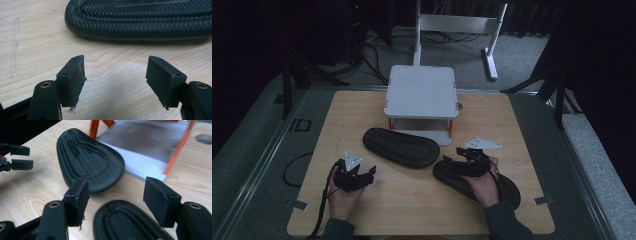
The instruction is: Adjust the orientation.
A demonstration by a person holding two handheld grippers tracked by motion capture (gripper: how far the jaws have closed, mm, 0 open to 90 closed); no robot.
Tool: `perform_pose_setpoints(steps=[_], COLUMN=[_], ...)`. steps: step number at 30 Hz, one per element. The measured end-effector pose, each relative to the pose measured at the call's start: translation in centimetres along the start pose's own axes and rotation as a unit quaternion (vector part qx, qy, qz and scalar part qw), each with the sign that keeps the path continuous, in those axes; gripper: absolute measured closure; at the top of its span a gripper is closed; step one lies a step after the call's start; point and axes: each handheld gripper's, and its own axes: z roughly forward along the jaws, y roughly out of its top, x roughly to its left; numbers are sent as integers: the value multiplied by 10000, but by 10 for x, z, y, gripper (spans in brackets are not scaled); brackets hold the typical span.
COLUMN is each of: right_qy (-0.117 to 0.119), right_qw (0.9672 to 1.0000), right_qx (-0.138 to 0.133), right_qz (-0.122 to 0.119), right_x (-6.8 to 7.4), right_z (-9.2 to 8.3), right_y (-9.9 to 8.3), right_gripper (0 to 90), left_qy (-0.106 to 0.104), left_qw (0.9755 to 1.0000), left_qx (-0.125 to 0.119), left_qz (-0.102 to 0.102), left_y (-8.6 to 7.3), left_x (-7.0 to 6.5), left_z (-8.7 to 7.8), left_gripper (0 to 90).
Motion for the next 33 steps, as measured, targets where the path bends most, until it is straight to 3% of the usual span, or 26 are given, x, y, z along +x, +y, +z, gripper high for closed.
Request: perform_pose_setpoints(steps=[4,11,15,20,26,30,33], right_qy=[71,-32,-33,-265,-320,-247,-121], right_qw=[9999,9994,9990,9980,9966,9967,9969], right_qx=[87,318,401,531,711,713,759], right_qz=[-6,100,186,237,278,296,177], right_x=[8,12,12,11,13,11,12], right_z=[21,61,75,96,114,116,115], right_y=[8,21,29,39,36,34,34], right_gripper=[327,235,209,203,192,194,246], left_qy=[-5,-23,-31,-22,-17,-18,-22], left_qw=[10000,10000,10000,10000,10000,10000,10000], left_qx=[23,26,2,2,-6,-2,-11], left_qz=[-6,22,12,15,-13,-2,-18], left_y=[-1,-1,-1,0,-1,-1,-1], left_x=[-1,0,0,1,2,2,2], left_z=[1,2,1,1,0,0,0], left_gripper=[316,314,312,312,312,312,312])
